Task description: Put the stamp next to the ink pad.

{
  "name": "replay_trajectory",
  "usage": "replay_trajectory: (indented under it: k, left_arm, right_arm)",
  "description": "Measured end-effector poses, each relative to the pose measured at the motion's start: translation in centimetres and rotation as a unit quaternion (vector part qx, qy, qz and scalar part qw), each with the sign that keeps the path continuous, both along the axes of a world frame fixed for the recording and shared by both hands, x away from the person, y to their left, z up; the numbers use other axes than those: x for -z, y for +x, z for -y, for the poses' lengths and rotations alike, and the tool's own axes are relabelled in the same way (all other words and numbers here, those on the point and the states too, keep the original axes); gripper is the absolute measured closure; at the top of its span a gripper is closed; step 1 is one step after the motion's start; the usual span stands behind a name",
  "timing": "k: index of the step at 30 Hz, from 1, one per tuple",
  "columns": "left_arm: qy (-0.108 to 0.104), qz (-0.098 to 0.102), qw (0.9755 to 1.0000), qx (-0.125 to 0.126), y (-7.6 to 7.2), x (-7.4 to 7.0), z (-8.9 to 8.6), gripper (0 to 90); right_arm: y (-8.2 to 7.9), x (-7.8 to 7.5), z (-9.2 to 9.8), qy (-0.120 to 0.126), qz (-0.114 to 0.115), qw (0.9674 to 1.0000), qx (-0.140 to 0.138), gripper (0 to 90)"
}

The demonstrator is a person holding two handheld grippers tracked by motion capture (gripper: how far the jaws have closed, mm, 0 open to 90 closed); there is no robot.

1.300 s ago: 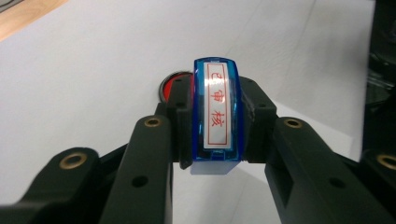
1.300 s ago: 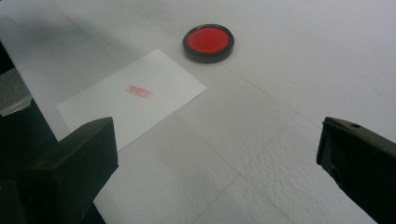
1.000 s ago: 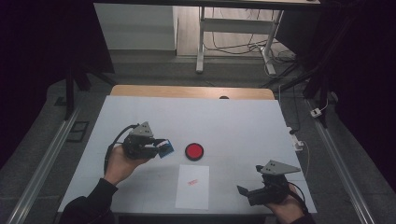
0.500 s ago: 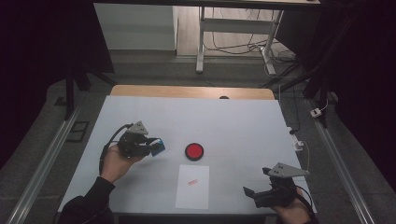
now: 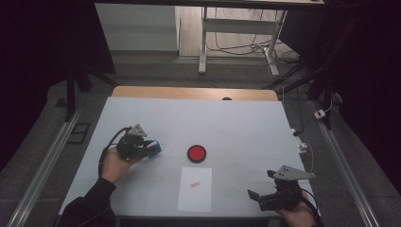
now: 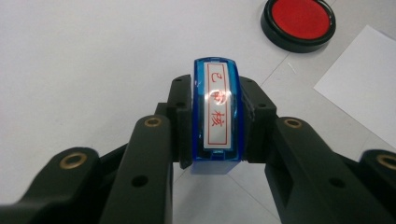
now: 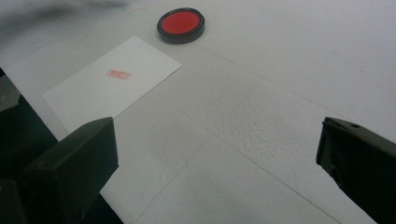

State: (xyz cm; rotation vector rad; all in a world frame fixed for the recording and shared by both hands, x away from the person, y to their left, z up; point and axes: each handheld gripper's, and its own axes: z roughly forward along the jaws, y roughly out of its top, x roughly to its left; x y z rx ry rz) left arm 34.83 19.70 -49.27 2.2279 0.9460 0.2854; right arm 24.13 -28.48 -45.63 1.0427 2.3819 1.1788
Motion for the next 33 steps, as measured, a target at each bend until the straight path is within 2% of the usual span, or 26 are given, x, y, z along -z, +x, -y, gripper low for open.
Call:
replay_trajectory:
  k: [6, 20, 28, 33]
  left_arm:
    - [0.012, -0.001, 0.9999, 0.010, 0.2, 0.7, 0.2, 69.4]
    - [0.023, -0.019, 0.9995, 0.010, 0.3, 1.3, 0.4, 68.6]
    - [0.009, -0.024, 0.9997, 0.001, 0.4, 1.2, 0.2, 63.0]
    - [-0.009, -0.036, 0.9993, -0.002, 0.4, 1.0, 0.2, 52.5]
  right_arm:
    - [0.0, 0.0, 0.0, 0.001, 0.000, 1.0000, -0.002, 0.0]
    - [0.0, 0.1, -0.1, 0.001, -0.001, 1.0000, -0.005, 0.0]
    - [0.0, 0.1, -0.1, 0.002, -0.003, 0.9999, -0.010, 0.0]
    - [0.1, 0.1, 0.0, 0.004, -0.005, 0.9999, -0.010, 0.0]
